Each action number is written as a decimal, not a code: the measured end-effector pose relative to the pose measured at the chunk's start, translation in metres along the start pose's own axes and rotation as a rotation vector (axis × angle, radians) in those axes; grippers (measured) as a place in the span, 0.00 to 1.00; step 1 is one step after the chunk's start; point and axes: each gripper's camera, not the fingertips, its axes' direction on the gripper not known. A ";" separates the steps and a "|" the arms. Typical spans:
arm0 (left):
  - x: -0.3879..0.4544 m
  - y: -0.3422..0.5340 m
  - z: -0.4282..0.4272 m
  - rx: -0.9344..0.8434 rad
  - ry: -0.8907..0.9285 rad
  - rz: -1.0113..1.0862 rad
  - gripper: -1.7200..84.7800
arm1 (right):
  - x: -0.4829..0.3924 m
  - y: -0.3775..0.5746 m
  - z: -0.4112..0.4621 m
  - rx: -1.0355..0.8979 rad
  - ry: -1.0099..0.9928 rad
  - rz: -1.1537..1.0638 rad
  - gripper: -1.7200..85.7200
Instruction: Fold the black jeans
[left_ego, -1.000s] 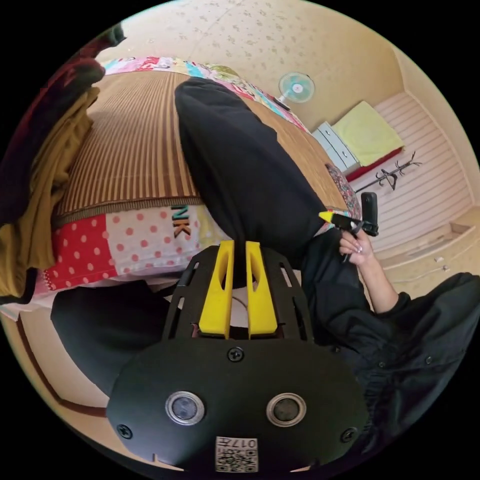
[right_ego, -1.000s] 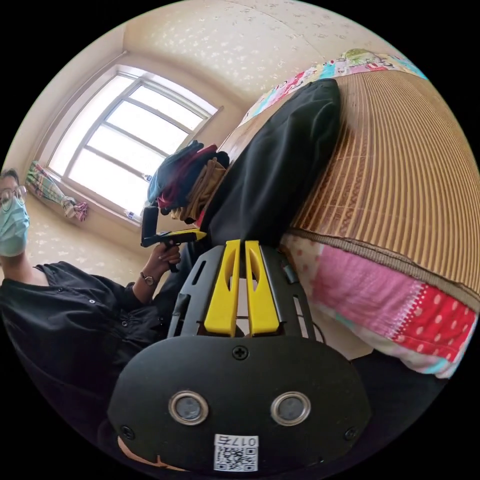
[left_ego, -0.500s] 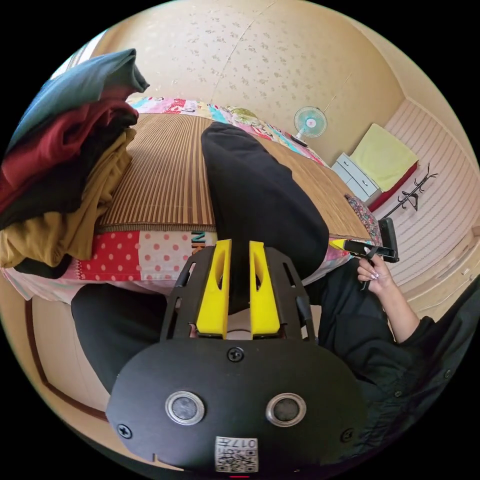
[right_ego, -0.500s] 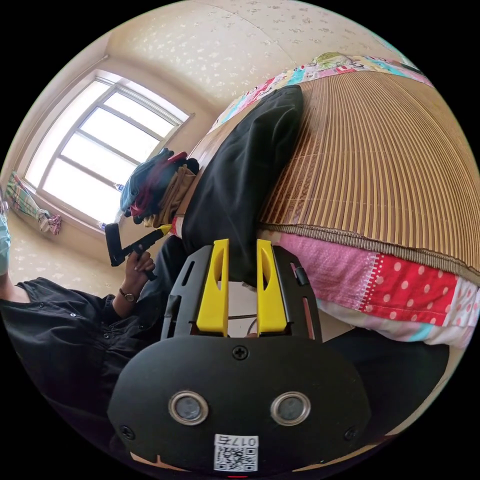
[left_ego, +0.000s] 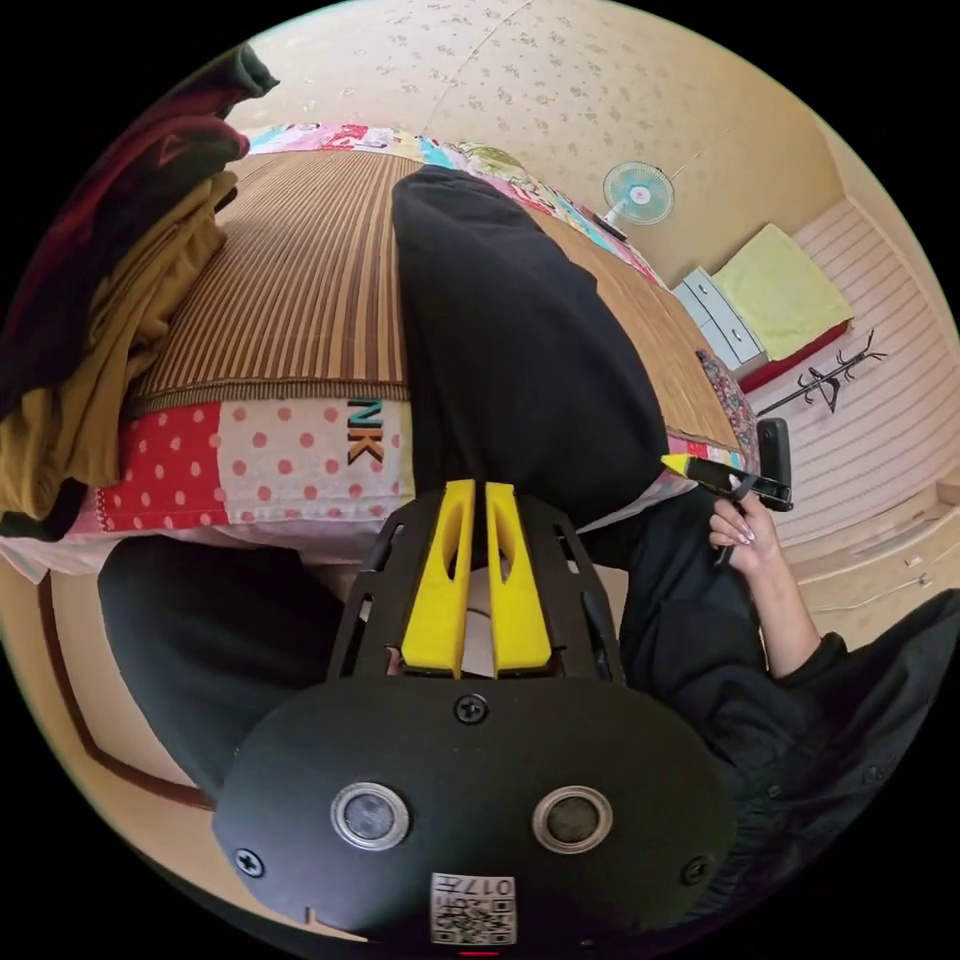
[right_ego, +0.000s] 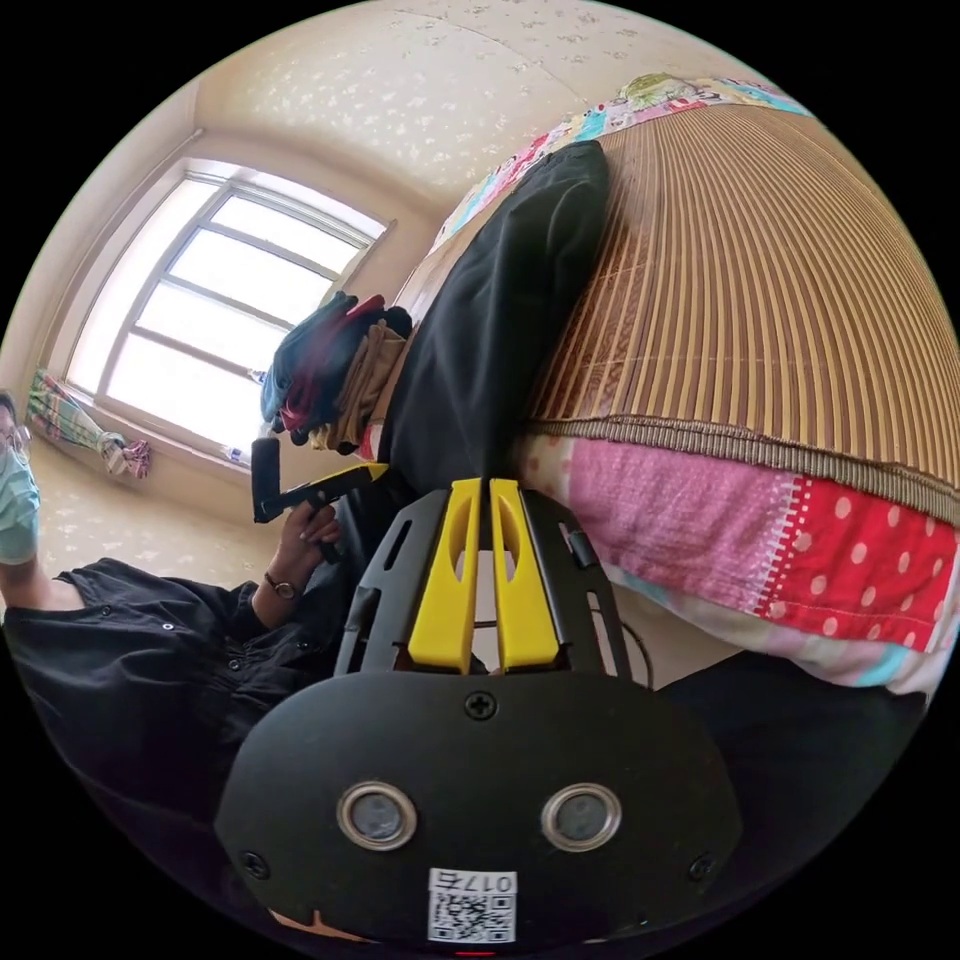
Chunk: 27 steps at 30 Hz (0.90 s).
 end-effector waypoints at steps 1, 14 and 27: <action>-0.004 -0.001 -0.010 0.022 0.052 0.009 0.03 | -0.007 -0.001 -0.002 -0.008 0.008 -0.043 0.05; -0.075 0.010 -0.044 0.052 -0.043 -0.269 0.02 | -0.014 -0.012 0.016 -0.183 0.019 -0.089 0.05; -0.067 -0.029 -0.049 0.120 0.027 -0.178 0.08 | 0.013 -0.160 -0.008 0.141 0.155 0.027 0.10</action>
